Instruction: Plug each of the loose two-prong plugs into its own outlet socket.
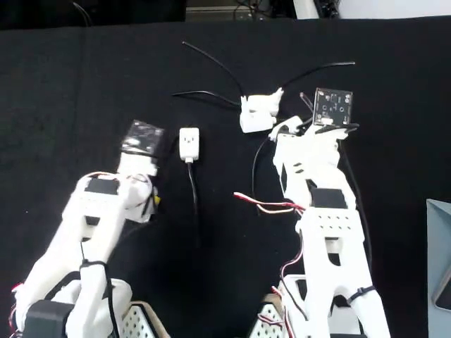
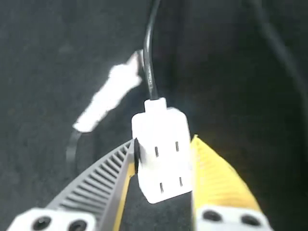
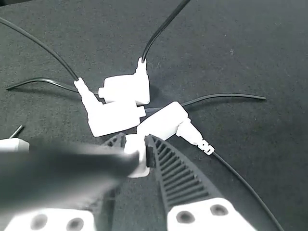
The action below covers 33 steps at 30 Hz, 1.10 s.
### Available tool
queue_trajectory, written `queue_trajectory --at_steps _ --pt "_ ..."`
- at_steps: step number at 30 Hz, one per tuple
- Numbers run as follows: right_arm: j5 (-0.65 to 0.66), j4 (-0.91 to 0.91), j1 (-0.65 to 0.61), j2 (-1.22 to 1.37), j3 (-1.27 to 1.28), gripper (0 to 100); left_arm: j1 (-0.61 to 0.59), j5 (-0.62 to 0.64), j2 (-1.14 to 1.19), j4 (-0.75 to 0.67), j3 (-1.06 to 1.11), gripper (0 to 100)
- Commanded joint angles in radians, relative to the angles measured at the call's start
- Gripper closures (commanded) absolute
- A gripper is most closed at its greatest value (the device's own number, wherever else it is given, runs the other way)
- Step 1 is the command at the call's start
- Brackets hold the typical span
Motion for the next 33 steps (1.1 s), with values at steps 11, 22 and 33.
queue_trajectory --at_steps 11,22,33 --pt "-0.003 -0.021 -0.012 0.004 -0.059 98.5 0.079 -0.239 0.002 -0.031 -0.041 84" --pt "-0.003 -0.018 -0.014 0.007 -0.061 98.5 -0.127 -0.215 -0.011 -0.040 -0.053 71" --pt "-0.003 -0.017 -0.014 0.008 -0.061 98.5 -0.097 -0.183 -0.155 0.120 -0.101 70"
